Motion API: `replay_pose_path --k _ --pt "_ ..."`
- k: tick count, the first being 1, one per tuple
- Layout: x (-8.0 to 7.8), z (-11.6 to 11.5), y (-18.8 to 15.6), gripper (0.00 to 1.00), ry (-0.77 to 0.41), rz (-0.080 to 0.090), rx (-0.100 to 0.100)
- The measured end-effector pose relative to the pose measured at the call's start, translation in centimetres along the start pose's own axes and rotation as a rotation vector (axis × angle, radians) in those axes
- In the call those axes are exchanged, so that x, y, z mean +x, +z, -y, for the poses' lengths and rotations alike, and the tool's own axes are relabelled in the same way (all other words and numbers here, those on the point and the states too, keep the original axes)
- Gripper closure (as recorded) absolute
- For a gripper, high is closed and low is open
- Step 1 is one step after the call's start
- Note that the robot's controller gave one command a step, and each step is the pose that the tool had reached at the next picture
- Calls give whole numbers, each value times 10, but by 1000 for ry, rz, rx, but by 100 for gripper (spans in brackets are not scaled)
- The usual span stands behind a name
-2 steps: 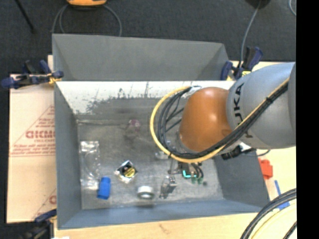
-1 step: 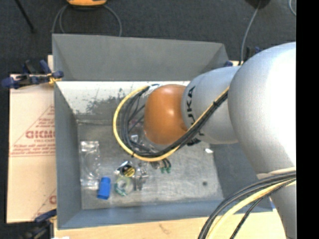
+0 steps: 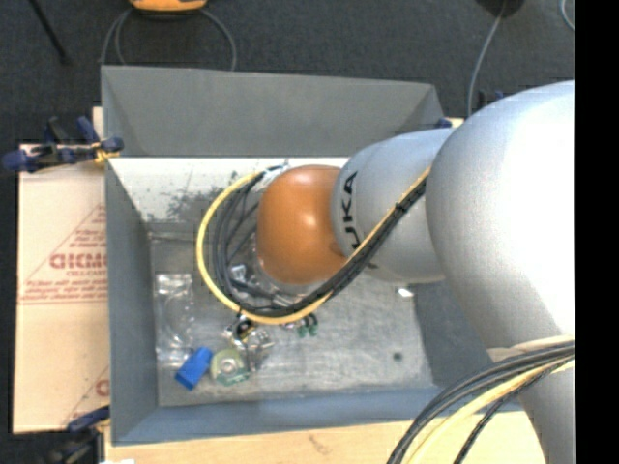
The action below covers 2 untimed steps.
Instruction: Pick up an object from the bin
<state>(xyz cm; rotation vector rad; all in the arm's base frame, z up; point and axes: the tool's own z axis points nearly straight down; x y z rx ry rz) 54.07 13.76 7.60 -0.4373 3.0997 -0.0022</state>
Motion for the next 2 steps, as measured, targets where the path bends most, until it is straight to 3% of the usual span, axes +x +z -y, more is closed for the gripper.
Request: replay_pose_path --k 1,2 --pt "-2 0 -2 100 4 5 -2" --pt "-16 30 -155 100 -129 1 0"
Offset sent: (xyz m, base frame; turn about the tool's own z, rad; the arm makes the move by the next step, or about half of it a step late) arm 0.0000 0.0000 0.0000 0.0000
